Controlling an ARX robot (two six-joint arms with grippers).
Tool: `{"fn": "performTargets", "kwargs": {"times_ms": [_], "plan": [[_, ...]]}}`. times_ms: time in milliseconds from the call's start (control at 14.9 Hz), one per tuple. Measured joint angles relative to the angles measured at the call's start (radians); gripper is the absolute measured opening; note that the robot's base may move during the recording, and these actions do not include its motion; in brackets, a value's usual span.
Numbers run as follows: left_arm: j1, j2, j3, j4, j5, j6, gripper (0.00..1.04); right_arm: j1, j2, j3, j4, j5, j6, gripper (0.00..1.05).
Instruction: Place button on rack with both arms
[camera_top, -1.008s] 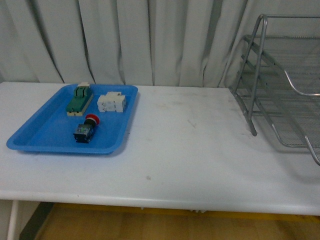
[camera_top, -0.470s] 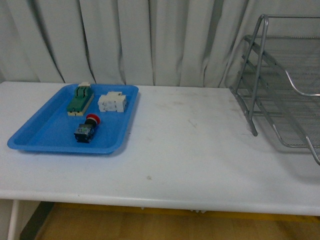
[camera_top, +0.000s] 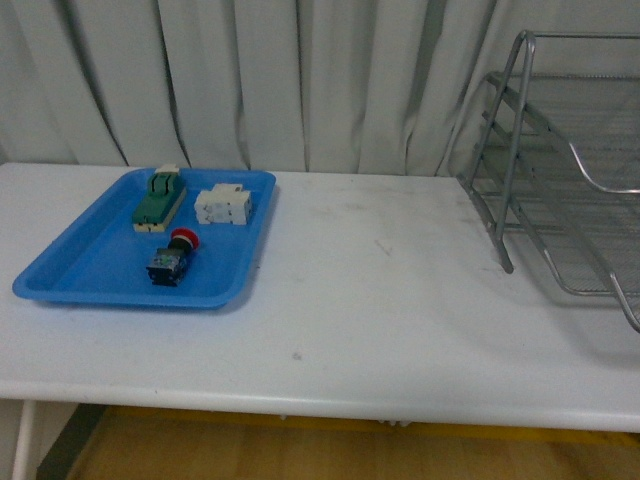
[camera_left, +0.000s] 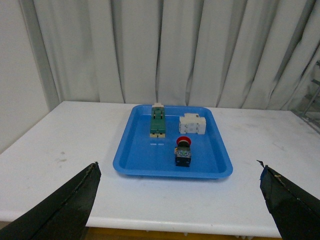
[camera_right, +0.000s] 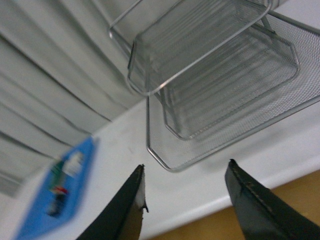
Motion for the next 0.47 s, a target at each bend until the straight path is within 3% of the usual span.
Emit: {"fn": "performTargets", "kwargs": {"times_ms": [134,269,470], "plan": [[0.0,0.0,0.0,0.0,0.001,0.0,0.98,0.133,-0.401,-0.024,-0.303,0.144,-0.407,0.32],[0.0,0.0,0.0,0.0,0.001,0.0,0.98,0.258,-0.647,-0.024,-0.474,0.272,-0.563,0.06],[0.0,0.0,0.0,0.0,0.0,0.0,0.98,0.398,-0.784,-0.024,-0.601,0.414,-0.605,0.02]]}}
